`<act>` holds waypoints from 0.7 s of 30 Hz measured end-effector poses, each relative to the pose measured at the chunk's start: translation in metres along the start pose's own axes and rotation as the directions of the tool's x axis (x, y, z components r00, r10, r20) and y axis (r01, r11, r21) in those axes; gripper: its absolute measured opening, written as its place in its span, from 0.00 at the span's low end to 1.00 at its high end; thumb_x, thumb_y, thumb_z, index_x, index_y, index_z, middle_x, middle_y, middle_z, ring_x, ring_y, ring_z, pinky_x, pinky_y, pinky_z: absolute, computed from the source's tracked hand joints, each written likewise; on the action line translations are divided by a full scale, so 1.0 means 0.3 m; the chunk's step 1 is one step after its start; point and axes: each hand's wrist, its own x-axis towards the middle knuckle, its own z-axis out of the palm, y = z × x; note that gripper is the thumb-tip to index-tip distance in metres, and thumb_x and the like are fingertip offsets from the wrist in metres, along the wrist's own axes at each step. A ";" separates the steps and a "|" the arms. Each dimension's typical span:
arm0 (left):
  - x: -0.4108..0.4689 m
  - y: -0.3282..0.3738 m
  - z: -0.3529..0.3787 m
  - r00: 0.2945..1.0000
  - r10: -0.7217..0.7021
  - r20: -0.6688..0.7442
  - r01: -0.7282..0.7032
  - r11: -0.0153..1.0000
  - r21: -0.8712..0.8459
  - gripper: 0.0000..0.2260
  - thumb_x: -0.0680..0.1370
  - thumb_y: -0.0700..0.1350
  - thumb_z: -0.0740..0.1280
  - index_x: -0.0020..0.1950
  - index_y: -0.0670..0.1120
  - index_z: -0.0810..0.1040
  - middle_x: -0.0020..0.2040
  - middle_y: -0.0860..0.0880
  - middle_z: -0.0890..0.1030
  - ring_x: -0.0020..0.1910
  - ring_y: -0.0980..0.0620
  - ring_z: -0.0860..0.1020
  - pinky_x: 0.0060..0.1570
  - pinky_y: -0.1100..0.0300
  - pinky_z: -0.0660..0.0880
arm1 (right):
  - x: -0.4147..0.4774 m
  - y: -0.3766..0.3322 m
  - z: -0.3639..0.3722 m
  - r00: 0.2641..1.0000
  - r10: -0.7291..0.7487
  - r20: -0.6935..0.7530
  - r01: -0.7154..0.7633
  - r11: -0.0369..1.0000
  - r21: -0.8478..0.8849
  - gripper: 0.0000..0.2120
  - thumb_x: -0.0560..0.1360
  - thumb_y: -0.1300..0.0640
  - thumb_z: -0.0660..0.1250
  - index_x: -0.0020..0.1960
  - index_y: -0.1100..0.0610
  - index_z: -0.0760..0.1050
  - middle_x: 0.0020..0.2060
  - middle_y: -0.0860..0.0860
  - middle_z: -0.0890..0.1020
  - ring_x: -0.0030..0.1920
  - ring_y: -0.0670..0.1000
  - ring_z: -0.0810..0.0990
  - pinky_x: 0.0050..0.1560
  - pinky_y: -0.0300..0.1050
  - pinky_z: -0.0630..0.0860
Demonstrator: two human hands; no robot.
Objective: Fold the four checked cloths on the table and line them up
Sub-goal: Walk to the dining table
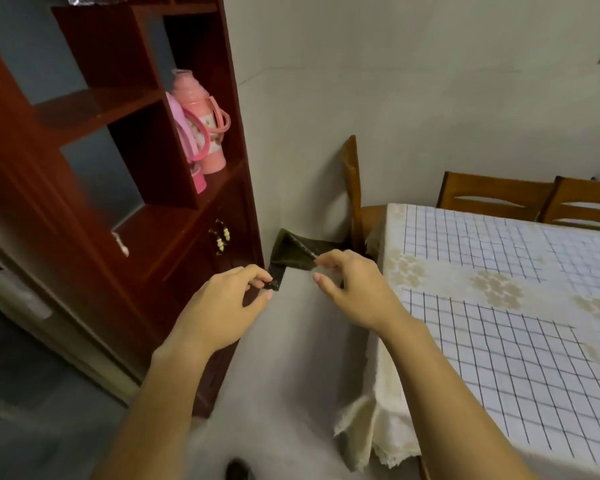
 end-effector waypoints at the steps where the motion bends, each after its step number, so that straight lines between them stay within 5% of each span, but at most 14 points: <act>1: 0.062 -0.026 -0.004 1.000 0.019 0.002 -0.019 1.000 -0.016 0.10 0.81 0.55 0.66 0.63 0.59 0.77 0.57 0.62 0.78 0.58 0.63 0.75 0.52 0.60 0.75 | 0.054 0.008 0.006 1.000 0.008 -0.005 -0.008 1.000 -0.014 0.16 0.81 0.48 0.65 0.67 0.50 0.76 0.60 0.47 0.79 0.58 0.46 0.79 0.61 0.41 0.77; 11: 0.678 -0.202 -0.130 0.972 0.234 -0.004 -0.233 0.966 -0.115 0.07 0.80 0.55 0.67 0.58 0.58 0.80 0.54 0.62 0.80 0.55 0.61 0.78 0.56 0.58 0.77 | 0.553 0.003 -0.018 0.962 0.127 -0.241 -0.143 0.988 -0.052 0.15 0.80 0.46 0.66 0.65 0.48 0.76 0.55 0.47 0.80 0.52 0.46 0.80 0.53 0.47 0.82; 21: 1.075 -0.173 0.005 0.895 0.390 0.218 -0.359 0.918 -0.167 0.03 0.81 0.53 0.67 0.51 0.57 0.80 0.50 0.60 0.81 0.52 0.60 0.79 0.55 0.55 0.79 | 0.702 0.186 -0.030 0.905 0.365 -0.218 -0.412 0.880 -0.235 0.16 0.81 0.45 0.64 0.66 0.50 0.75 0.57 0.48 0.78 0.54 0.49 0.78 0.50 0.41 0.74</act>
